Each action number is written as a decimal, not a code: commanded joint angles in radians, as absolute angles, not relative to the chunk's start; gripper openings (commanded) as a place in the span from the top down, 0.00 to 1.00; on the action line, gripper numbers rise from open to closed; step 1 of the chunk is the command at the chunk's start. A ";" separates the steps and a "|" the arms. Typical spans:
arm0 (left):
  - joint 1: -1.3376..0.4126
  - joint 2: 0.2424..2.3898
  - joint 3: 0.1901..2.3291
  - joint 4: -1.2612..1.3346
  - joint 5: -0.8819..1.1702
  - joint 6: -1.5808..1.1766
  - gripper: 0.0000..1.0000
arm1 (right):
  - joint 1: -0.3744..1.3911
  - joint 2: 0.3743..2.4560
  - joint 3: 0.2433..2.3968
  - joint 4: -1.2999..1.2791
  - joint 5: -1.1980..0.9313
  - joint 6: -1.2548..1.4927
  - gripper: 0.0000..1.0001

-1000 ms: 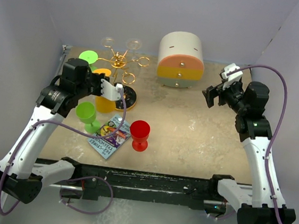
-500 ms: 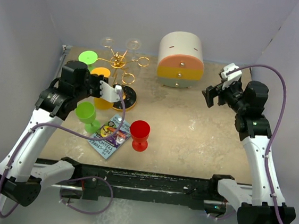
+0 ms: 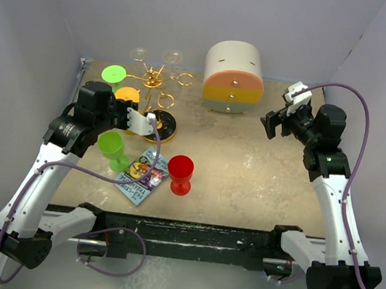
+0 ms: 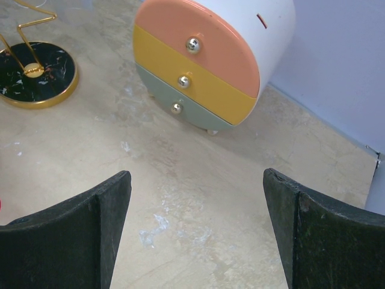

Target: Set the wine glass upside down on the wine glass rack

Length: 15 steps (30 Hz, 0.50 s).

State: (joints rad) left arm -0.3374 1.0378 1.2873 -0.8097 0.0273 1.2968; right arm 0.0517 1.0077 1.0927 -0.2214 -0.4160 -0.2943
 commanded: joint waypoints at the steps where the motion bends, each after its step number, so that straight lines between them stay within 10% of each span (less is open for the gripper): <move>1: -0.344 1.011 1.281 -0.857 0.013 1.284 0.72 | 0.048 1.013 1.104 -0.221 -0.457 -0.309 0.07; 15: -0.344 0.934 1.355 -1.025 0.083 1.167 0.49 | 0.048 1.041 1.118 -0.254 -0.445 -0.321 0.04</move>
